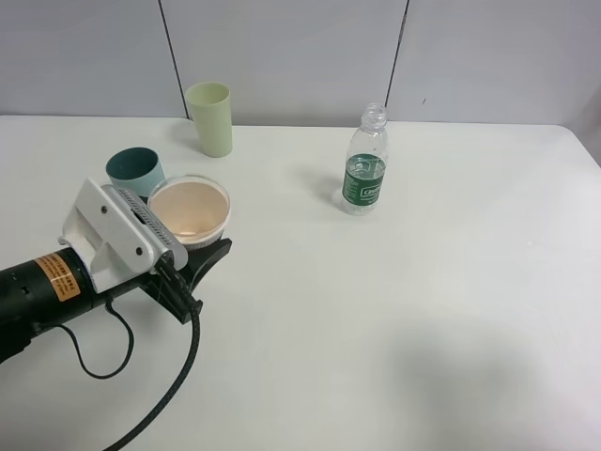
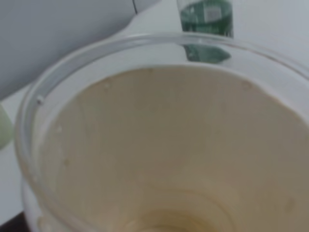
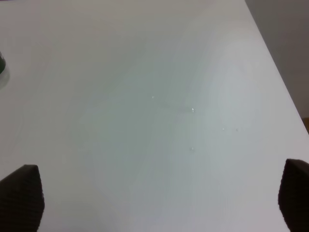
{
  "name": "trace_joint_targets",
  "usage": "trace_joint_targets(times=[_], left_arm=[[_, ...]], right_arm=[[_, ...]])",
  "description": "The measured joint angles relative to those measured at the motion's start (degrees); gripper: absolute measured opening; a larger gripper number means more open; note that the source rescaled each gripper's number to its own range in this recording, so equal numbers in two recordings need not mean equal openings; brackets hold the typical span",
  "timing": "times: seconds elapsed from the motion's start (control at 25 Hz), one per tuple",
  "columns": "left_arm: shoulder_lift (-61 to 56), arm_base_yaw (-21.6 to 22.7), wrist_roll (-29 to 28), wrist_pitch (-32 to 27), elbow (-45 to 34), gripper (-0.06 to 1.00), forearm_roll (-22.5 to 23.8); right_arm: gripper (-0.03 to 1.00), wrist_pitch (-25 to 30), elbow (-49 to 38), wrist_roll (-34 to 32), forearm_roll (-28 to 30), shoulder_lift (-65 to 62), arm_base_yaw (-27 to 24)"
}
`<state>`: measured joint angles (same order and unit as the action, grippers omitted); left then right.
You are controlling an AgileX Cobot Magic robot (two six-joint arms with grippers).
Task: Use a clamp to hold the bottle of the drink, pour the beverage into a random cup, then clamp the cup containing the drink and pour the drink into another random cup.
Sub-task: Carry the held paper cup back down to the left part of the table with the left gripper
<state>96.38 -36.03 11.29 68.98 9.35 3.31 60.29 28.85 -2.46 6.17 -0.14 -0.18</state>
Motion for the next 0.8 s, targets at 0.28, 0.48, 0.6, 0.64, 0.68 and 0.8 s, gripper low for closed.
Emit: trace_joint_targets(times=[0.28,0.48,0.6,0.64,0.68,0.8], left_arm=[[3.08,0.0,-0.07,0.0,0.02,0.0,0.53],[3.51,0.0,-0.07,0.0,0.02,0.0,1.88],[3.51,0.0,-0.09,0.0,0.02,0.0,2.14],[3.51,0.0,-0.09,0.0,0.02,0.0,2.18],[3.51,0.0,-0.09,0.0,0.02,0.0,2.26],[3.51,0.0,-0.09,0.0,0.02,0.0,2.67]], right_arm=[[1.0,0.0,0.0,0.0,0.0,0.0,0.0],[1.0,0.0,0.0,0.0,0.0,0.0,0.0],[1.0,0.0,0.0,0.0,0.0,0.0,0.0],[1.0,0.0,0.0,0.0,0.0,0.0,0.0],[1.0,0.0,0.0,0.0,0.0,0.0,0.0],[1.0,0.0,0.0,0.0,0.0,0.0,0.0]])
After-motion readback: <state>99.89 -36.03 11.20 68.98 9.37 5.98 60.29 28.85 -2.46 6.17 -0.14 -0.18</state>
